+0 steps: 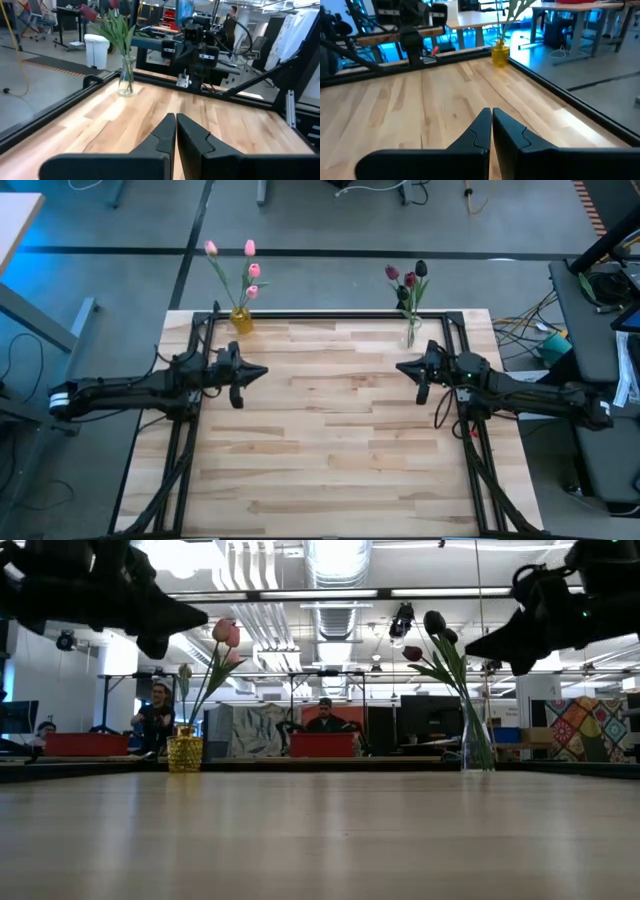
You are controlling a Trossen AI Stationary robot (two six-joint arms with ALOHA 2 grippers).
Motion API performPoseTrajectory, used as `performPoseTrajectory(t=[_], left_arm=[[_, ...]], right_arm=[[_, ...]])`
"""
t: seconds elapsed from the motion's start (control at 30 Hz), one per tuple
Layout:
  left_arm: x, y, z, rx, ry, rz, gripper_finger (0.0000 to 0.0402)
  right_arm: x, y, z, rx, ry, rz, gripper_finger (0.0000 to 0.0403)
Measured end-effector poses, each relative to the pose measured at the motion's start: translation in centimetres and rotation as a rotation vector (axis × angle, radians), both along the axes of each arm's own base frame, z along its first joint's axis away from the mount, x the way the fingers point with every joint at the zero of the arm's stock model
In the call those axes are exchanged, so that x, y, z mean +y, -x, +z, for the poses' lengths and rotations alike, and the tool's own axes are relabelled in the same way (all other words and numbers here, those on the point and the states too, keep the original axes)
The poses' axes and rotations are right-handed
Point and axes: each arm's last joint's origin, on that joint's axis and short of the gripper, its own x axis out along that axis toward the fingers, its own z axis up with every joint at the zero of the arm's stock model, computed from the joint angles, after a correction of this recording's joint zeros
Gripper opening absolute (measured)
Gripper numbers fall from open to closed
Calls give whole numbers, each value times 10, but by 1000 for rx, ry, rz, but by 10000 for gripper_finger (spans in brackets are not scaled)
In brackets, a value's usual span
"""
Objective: Sort flowers into vase by color
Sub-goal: Return to Home Position
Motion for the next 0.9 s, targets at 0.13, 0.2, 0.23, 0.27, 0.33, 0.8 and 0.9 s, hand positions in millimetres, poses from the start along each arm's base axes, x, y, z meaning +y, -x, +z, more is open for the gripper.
performPoseTrajectory(t=[0.13, 0.2, 0.23, 0.27, 0.33, 0.8, 0.9], left_arm=[[-2, 9, -12, -8, -14, 15, 0], [-3, 14, -20, -11, -10, 15, 0], [-3, 16, -24, -14, -5, 16, 0], [-4, 18, -29, -16, -1, 21, 0], [-4, 23, -39, -19, 7, 48, 0], [-9, 46, -50, -44, -19, 95, 0], [-9, 47, -48, -61, -60, 107, 0]], right_arm=[[4, 10, -10, -33, 6, 20, 8], [6, 14, -11, -67, 18, 35, 8], [7, 16, -10, -92, 27, 36, 8], [7, 18, -11, -112, 35, 37, 8], [9, 21, -13, -139, 47, 37, 8], [12, 32, -23, -161, 14, 32, 8], [12, 33, -22, -163, 42, 30, 8]])
